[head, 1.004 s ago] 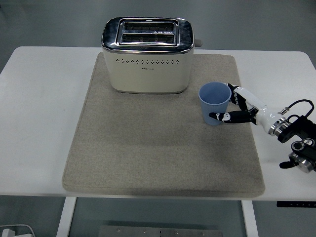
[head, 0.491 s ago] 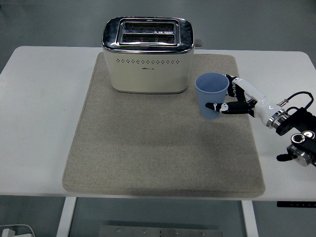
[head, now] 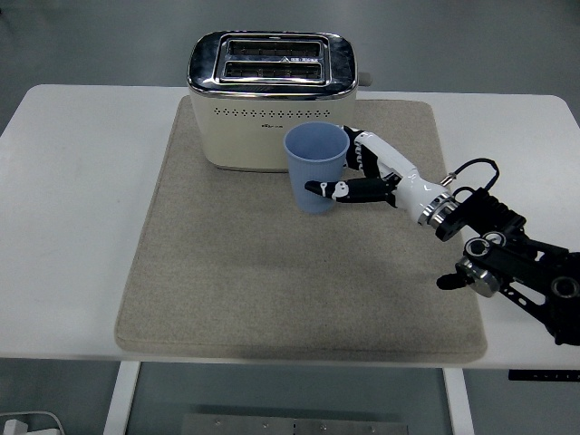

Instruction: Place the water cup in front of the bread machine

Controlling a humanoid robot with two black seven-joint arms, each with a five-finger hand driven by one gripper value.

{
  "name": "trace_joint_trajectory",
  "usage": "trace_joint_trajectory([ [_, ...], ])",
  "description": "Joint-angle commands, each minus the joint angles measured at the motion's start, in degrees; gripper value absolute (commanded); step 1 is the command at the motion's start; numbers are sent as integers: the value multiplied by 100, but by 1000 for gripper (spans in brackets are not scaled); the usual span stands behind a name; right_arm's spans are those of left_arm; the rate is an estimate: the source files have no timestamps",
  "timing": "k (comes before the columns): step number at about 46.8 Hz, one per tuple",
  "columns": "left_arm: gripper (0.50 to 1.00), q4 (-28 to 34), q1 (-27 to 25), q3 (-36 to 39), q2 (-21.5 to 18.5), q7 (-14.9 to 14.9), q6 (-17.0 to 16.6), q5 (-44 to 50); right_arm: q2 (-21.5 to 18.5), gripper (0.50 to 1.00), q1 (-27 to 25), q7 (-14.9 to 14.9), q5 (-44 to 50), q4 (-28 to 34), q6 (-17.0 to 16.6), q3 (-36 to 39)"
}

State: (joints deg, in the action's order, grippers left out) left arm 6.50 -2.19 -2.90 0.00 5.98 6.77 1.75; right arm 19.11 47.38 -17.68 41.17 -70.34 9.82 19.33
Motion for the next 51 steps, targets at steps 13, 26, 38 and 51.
trace_joint_trajectory([
  [13,1000,0,0,0,0,0,0,1,-899,500,140,-8,58,785,3,-26],
  [26,1000,0,0,0,0,0,0,1,-1410,500,237,-34,137,1303,3,-43],
  [38,1000,0,0,0,0,0,0,1,-1480,541,228,-60,163,1400,3,-52],
  [51,1000,0,0,0,0,0,0,1,-1471,917,175,-131,313,1400,-6,-201],
])
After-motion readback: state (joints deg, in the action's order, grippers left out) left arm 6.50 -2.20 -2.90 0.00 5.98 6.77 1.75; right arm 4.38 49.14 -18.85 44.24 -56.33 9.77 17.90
